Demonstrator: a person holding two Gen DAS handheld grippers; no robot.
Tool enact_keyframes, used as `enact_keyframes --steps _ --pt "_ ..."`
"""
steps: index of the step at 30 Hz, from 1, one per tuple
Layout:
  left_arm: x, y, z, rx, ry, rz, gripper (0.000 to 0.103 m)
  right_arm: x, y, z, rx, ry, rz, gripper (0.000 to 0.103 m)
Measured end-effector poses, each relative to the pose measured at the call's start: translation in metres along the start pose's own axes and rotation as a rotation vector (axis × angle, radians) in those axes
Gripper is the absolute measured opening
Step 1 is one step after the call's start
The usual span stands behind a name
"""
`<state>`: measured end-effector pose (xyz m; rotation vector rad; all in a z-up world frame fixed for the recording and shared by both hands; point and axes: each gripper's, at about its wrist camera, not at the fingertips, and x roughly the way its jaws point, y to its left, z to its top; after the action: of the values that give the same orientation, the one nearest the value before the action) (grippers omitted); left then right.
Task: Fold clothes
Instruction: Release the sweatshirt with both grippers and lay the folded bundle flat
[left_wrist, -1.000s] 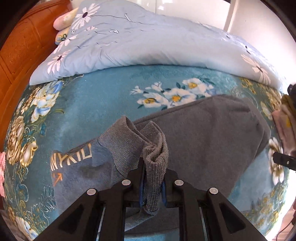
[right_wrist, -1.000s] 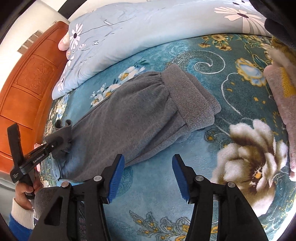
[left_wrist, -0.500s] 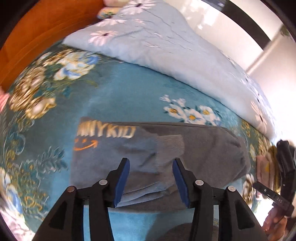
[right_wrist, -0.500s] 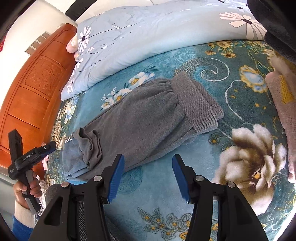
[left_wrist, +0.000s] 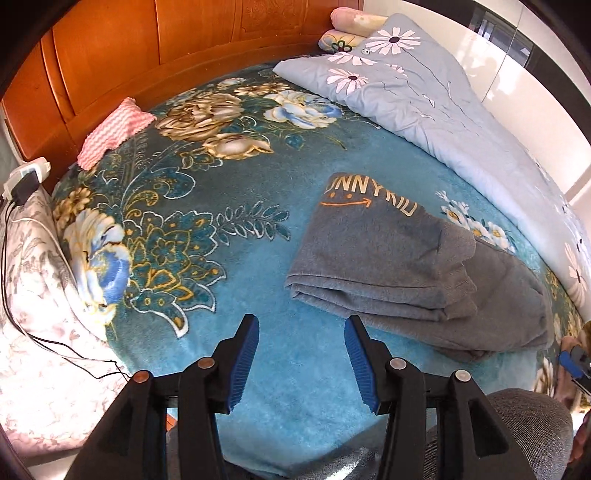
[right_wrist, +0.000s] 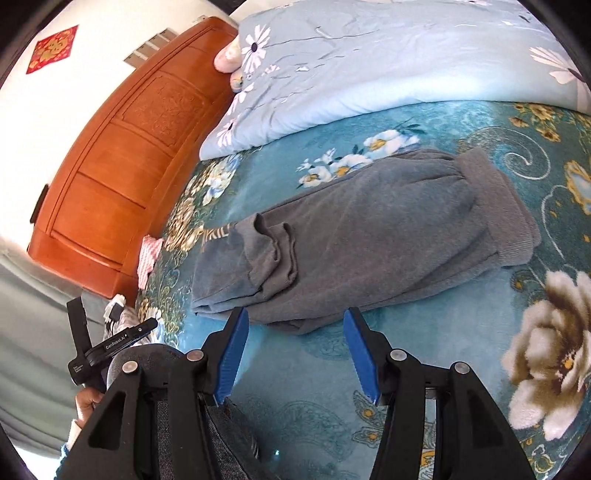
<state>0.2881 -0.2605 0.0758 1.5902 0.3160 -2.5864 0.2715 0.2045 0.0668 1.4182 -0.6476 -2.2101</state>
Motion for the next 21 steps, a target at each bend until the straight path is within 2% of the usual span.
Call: enact_keyframes --steps 3,7,13,18,21 --pt "0.005 0.007 0.004 -0.007 0.002 -0.017 0.052 0.018 0.014 0.003 -0.054 0.057 0.008 0.055" --pt "0.036 0.013 0.022 -0.018 0.033 -0.058 0.052 0.051 0.036 0.025 -0.112 0.081 -0.005 0.055" --pt "0.105 0.025 0.045 -0.023 0.067 -0.106 0.052 0.138 0.064 0.078 -0.173 0.141 -0.092 0.055" --pt "0.151 0.027 0.054 0.057 0.099 -0.197 0.052 0.194 0.067 0.11 -0.129 0.203 -0.147 0.055" --pt "0.15 0.029 0.05 0.09 0.086 -0.227 0.053 0.21 0.07 0.114 -0.088 0.235 -0.172 0.055"
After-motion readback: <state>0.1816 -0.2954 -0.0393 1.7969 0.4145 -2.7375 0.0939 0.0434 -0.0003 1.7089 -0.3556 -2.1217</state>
